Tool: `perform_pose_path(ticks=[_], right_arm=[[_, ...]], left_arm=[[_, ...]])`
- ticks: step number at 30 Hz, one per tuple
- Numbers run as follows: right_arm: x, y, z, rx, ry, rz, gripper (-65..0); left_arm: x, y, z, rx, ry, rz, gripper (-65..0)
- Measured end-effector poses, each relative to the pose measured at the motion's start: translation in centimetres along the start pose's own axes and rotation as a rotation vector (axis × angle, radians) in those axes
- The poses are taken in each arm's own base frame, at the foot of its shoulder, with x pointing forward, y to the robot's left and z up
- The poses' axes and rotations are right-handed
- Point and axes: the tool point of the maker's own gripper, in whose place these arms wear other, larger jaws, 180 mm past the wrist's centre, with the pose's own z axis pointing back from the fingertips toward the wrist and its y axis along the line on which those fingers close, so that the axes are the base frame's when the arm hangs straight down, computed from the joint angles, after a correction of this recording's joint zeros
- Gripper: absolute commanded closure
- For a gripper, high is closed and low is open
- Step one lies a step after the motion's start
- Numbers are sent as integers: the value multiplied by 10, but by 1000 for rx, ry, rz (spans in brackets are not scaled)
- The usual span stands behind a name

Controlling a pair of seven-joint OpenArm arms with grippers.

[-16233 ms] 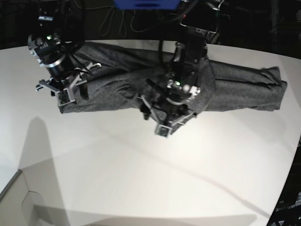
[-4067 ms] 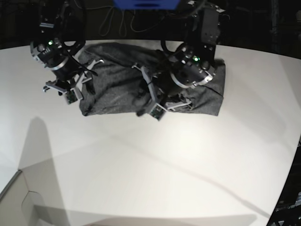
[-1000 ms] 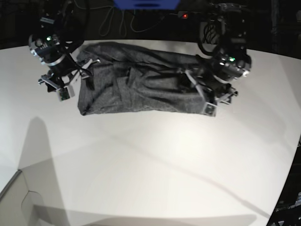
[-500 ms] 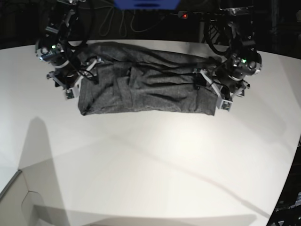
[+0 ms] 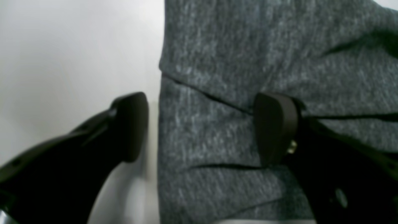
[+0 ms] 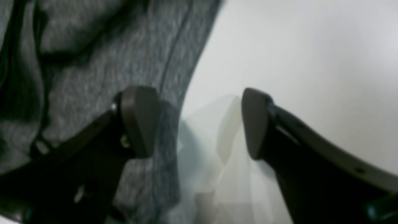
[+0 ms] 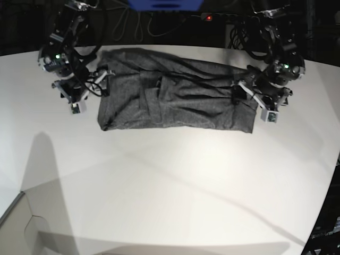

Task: Layout the t-shirt on the table in an organized manner, then fold the t-shirt properly
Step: 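Grasp both ends of the folded bundle with both grippers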

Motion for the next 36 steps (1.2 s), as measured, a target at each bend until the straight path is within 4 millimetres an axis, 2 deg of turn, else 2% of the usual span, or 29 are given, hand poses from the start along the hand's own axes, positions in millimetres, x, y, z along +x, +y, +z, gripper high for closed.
perform_pose_path(ticks=[3,11,14,22,26,30,34,36], right_arm=[[1,9,-2,19,15,22,-427],[-1,56,-8,127,18,89,-427],[-1,66,-9,151,23,109,-395],[2,66,-11,153,29,115,-177],[2,66,-12,152,36,114,0],[5,65,-12,152,32,116,0],[14,62,-12,138,36,135,0],[24,56,-5,102,17,161,0]], left_arm=[[-6,2,5,9,0,1,-514],[-8,1,6,8,4,8,-514],[-8,2,6,8,1,9,-514],[-9,4,14,31,13,-21,-514],[-6,5,17,42,13,-34,-514],[4,6,23,55,-10,-54,-514],[31,-1,35,30,-104,-39,-514],[46,-8,42,2,-158,-29,-514]])
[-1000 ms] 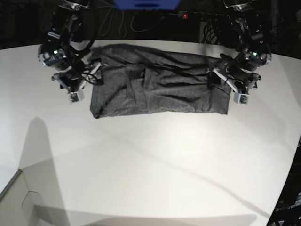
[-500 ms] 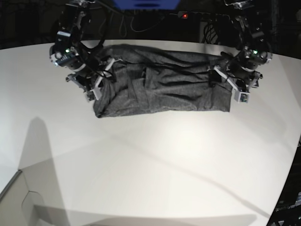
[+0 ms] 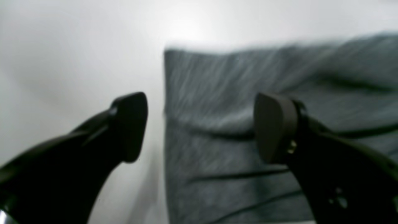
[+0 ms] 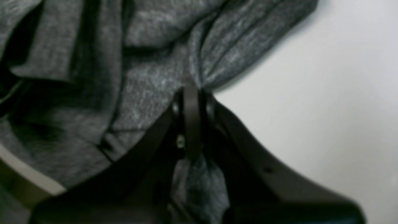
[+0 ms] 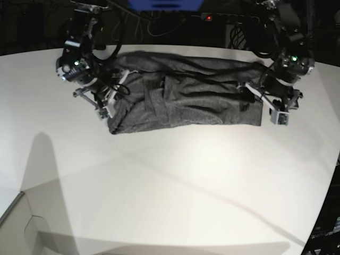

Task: Layout the t-shirt on the table in an organized manner, then fold the t-shirt properly
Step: 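Grasp both ends of the folded bundle with both grippers, then lift the bundle end with the right gripper and fold it toward the left gripper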

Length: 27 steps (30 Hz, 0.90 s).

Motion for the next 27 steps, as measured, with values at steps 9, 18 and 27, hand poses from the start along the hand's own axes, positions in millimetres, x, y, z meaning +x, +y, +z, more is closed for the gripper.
perform_pose_path(ticks=[9,18,27], right_arm=[[44,-10,42,-94,-142,75,0],[46,31,40,-4,-149,151,0],[56,57,40,54,-172,205,0]], left_arm=[[-8,59,36,167,39,67,-513],[-62,79,26,191,162,195,-254],[-78,74,4,148,202,262,-6]])
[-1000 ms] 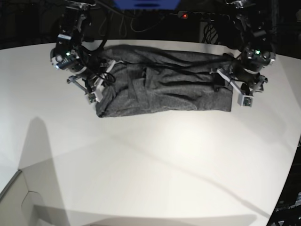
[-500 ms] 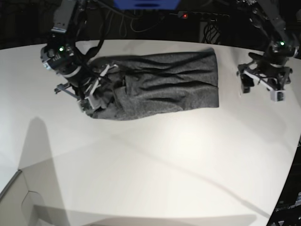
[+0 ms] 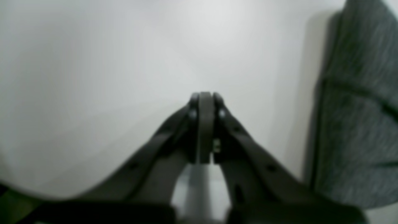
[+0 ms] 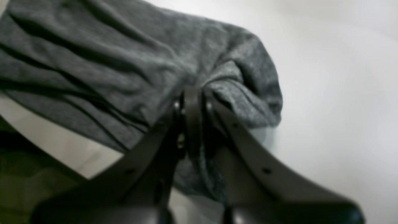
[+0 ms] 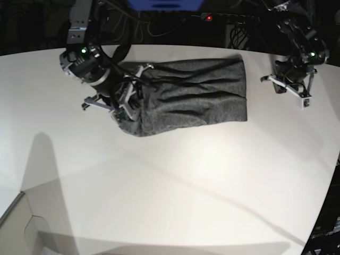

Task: Layout the t-shirt on the table in an organized manner, then fold the t-shirt properly
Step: 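Lift the bundle end with the right gripper and fold it toward the left gripper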

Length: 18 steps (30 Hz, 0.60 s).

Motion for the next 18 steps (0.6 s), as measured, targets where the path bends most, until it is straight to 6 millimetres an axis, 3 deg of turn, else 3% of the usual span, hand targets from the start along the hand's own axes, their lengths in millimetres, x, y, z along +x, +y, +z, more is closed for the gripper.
perform_pose_path(ticks=[11,15,18], right_arm=[[22,50,-7,130,-45,90,0],[42,83,-8,212,-90,163,0],[69,111,-7,284,-164,238,0]], left_arm=[[13,-54,-32,-154,0,-56,0],[17,-61,-37,-173,-4,-52,0],[19,-73,-41,-198,0,-87,0]])
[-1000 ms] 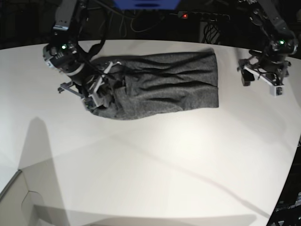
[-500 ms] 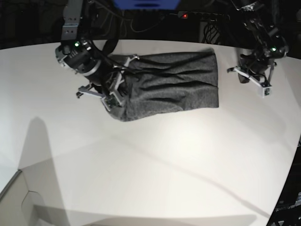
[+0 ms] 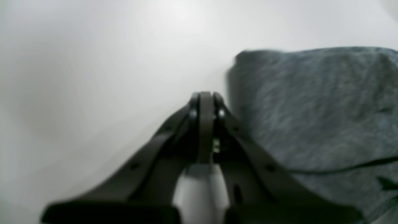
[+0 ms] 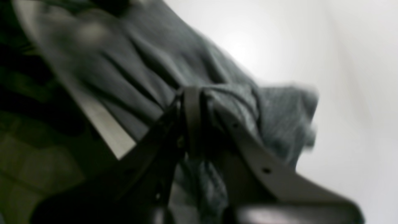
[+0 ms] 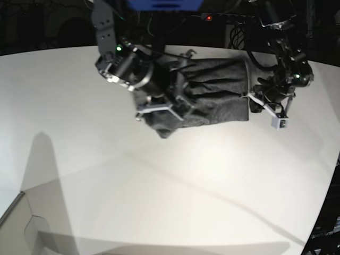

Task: Layout the t-shirt on the table in an organized manner, then fold the t-shirt properly
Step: 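Lift the bundle end with the right gripper and fold it toward the left gripper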

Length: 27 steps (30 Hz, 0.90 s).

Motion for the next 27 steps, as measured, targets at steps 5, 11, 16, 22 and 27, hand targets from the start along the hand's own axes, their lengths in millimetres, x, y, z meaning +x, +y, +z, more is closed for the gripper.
perform_pose_path(ticks=[5,11,16,22,27], right_arm=[[28,27,-26,112,-36,121,0],[12,41,-72,198,-4,105,0],[37,53,-77,290,-91,90,0],[46,58,-94,393,-105,30,0],[55,75,-101,460,-137,50,0]], left_arm=[[-1,-8,-2,-16,1,-10,0],[-1,-8,-2,-20,-1,-8,0],[-1,-4,-1,-17,3,-15,0],[-1,4,3,-7,10,-30,0],[-2,6,3,-1,10,-30,0]])
